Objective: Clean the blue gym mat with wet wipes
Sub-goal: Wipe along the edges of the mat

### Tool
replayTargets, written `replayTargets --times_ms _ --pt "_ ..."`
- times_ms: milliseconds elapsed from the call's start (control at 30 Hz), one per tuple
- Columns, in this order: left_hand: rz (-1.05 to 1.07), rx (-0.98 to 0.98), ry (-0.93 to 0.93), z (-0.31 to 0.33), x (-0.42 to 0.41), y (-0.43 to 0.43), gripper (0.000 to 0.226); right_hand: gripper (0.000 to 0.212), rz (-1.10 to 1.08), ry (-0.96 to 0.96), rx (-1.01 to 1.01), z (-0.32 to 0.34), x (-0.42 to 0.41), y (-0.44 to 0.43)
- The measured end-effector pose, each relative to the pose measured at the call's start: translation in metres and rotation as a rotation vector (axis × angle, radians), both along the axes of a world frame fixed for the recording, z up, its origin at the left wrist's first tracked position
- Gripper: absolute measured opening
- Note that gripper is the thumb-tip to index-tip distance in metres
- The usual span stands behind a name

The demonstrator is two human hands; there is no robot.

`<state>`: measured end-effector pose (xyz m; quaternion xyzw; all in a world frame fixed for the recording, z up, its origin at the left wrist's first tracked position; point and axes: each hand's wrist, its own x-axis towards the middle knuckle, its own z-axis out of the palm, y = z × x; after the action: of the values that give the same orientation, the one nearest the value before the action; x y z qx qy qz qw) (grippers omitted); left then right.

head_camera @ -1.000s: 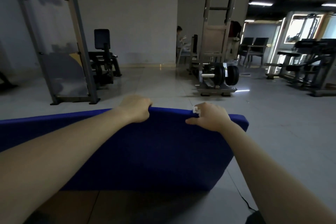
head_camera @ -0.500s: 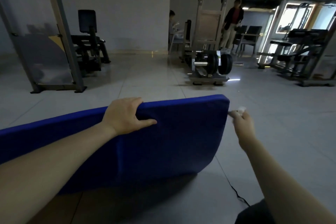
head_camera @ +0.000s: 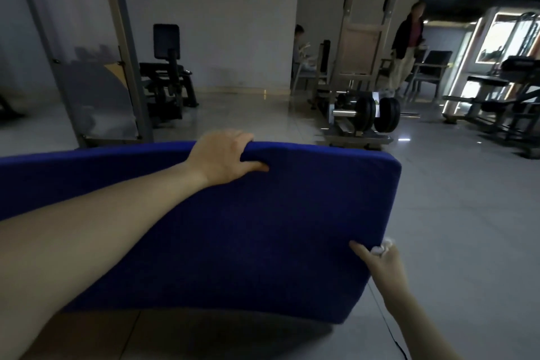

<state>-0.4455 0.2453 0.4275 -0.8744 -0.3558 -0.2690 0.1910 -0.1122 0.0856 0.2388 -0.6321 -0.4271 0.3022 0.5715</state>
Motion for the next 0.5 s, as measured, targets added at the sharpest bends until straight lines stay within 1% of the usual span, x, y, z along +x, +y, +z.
replayTargets --times_ms 33,100,167,267,333,400,467,500 --pt "0.019 0.013 0.01 0.008 0.004 0.008 0.061 0.028 0.04 0.02 0.018 -0.001 -0.003 0.0" --pt "0.114 -0.011 0.021 0.015 0.011 0.022 0.059 0.025 0.09 0.068 0.032 -0.003 -0.014 0.0" --pt "0.262 -0.069 0.036 0.008 0.026 0.032 0.06 0.029 0.079 0.136 0.008 -0.007 -0.023 0.002" --pt "0.489 -0.18 0.044 -0.023 0.051 0.034 0.071 0.041 0.087 0.205 -0.033 -0.01 -0.026 0.007" --pt "0.584 -0.244 -0.014 -0.033 0.06 0.034 0.079 0.043 0.09 0.168 -0.059 -0.013 -0.023 0.009" --pt "0.648 -0.331 -0.102 -0.032 0.062 0.034 0.089 0.041 0.09 0.103 -0.108 -0.017 -0.022 0.011" --pt "0.635 -0.409 -0.224 -0.03 0.062 0.035 0.098 0.036 0.097 0.084 -0.112 -0.019 -0.023 0.011" --pt "0.588 -0.454 -0.271 -0.03 0.06 0.036 0.104 0.034 0.095 0.083 -0.093 -0.02 -0.023 0.013"
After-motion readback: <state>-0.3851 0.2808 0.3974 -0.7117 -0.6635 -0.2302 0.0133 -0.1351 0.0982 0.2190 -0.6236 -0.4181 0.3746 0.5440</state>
